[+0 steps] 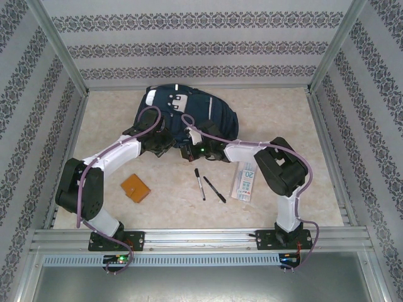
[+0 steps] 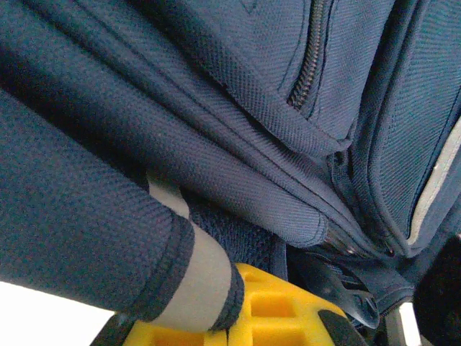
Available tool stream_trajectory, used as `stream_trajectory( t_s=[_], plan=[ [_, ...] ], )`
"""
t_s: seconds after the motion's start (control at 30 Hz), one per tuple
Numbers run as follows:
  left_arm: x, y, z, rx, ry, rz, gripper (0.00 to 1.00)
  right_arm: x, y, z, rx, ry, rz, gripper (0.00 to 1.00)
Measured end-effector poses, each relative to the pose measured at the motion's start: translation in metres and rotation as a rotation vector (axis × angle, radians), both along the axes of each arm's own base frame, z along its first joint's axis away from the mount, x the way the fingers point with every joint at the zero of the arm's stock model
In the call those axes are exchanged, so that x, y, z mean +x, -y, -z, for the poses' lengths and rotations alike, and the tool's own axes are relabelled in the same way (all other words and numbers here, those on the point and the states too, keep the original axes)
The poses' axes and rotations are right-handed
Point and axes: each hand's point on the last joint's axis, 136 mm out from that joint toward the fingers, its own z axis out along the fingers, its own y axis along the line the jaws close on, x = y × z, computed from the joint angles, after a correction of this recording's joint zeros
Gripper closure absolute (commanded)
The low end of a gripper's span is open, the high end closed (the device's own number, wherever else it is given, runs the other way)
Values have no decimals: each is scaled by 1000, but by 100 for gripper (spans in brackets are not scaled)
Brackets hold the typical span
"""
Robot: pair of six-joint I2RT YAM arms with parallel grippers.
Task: Pack books, pencil case, and school supplies into a backpack
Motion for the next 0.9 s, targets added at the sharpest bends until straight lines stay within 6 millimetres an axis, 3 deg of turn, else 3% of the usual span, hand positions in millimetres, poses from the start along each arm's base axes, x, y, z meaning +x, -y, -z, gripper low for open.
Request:
stream_trajectory(
  t_s=[0.2,0.4,0.47,0.5,0.63,0.8,0.9],
  plan=[
    [-1,-6,1,51,7,13,100,-14,15,2,-15,-7,1,100],
    [0,-10,3,72,9,15,100,-14,28,6,-21,-22,25,99],
    [0,-10,2,66,6,12,100,-19,33,6,-22,-18,14,68],
    [0,-11,2,58,2,8,100,-22,34,6,-23,-12,6,58],
    [-1,-8,2,22,-15,-9,100,-27,28,3,-46,65,-10,45],
    [-2,-4,1,-16,-33,-18,100,-26,10,-2,-120,211,57,43],
    [-4,-2,0,-33,-42,-19,100,-24,4,-6,-133,240,118,47]
  ],
)
